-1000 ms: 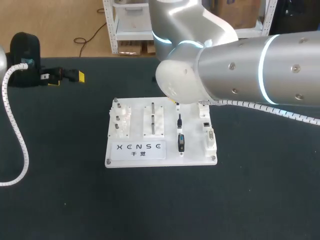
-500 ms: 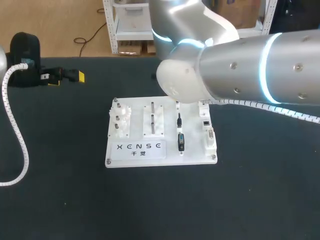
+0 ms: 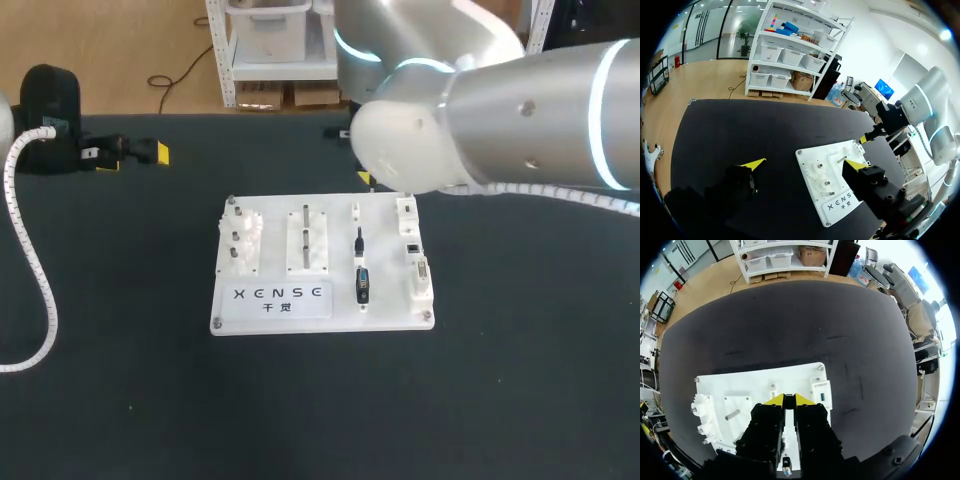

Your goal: Insert the USB connector, Ethernet cable, and multi-pin plug into their matching sockets one by one.

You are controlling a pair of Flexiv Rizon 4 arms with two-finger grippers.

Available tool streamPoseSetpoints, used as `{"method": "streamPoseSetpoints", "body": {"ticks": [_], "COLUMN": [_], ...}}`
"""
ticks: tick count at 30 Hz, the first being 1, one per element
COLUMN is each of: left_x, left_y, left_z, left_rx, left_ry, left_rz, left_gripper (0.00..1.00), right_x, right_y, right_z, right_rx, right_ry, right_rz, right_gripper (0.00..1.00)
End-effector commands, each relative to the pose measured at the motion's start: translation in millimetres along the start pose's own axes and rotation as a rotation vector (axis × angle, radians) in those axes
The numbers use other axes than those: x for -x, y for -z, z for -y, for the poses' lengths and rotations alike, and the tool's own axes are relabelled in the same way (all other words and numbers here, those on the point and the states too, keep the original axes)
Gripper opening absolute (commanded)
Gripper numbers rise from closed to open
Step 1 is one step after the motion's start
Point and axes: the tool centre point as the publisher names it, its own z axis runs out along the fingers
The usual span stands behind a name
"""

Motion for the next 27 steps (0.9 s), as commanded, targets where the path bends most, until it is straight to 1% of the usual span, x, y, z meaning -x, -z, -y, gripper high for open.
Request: {"method": "streamPoseSetpoints", "body": {"ticks": [1, 5, 11, 17, 27], "left_x": [0.0, 0.0, 0.0, 0.0, 0.0], "left_y": [0, 0, 0, 0, 0], "left_z": [0.0, 0.0, 0.0, 0.0, 0.0], "left_rx": [0.0, 0.0, 0.0, 0.0, 0.0], "left_ry": [0.0, 0.0, 0.0, 0.0, 0.0], "left_rz": [0.0, 0.0, 0.0, 0.0, 0.0], "left_gripper": [1.0, 1.0, 1.0, 1.0, 1.0], "right_x": [-12, -14, -17, -19, -19], "right_y": [0, -3, -4, -6, -15], "right_z": [28, 41, 50, 53, 53], "right_rx": [0.034, 0.037, 0.035, 0.026, 0.023], "right_ry": [-0.011, -0.014, -0.006, -0.006, -0.006], "right_rz": [0.053, 0.053, 0.053, 0.048, 0.04], "right_gripper": [0.0, 0.0, 0.0, 0.0, 0.0]}}
